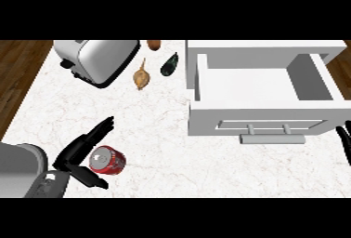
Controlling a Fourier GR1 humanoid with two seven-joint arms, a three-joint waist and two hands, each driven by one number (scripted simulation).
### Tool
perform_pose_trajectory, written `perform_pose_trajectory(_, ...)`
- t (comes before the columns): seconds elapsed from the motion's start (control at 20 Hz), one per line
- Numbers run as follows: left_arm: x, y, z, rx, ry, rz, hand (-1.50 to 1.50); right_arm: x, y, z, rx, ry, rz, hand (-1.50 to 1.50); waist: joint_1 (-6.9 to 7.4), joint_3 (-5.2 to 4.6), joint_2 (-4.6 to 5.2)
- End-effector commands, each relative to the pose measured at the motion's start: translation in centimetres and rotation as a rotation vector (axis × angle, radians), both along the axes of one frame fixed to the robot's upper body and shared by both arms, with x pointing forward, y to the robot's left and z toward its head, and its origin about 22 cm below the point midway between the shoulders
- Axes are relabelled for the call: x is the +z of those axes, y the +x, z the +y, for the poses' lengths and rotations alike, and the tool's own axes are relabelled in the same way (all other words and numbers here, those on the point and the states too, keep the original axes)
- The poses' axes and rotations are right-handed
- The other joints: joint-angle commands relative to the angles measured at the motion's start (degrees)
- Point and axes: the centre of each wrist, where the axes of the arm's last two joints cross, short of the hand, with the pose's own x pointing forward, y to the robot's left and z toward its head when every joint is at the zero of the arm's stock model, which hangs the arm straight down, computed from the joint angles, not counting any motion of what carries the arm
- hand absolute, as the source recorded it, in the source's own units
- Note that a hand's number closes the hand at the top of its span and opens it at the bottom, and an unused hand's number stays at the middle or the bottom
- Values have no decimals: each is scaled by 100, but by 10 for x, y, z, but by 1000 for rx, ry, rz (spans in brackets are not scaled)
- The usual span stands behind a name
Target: Pick up the can, place it into the drawer and close the drawer
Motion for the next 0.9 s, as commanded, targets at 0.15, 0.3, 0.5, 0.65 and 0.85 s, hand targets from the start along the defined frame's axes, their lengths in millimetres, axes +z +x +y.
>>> perform_pose_trajectory(0.15,-2,10,-20,-62,-56,6,-150,7,3,6,15,0,-6,-150,1,0,0)
perform_pose_trajectory(0.3,-2,8,-15,-84,-82,-11,-150,-7,7,4,-2,7,-8,-150,5,1,1)
perform_pose_trajectory(0.5,-7,16,-40,-100,-55,-2,-150,1,6,5,17,19,-11,-150,-7,-1,3)
perform_pose_trajectory(0.65,-7,0,-58,-124,-89,-7,-150,-5,-2,1,-3,11,-22,-150,15,2,-5)
perform_pose_trajectory(0.85,-7,2,-73,-152,-129,-22,150,-7,-5,-4,-7,27,-23,-150,8,2,-3)
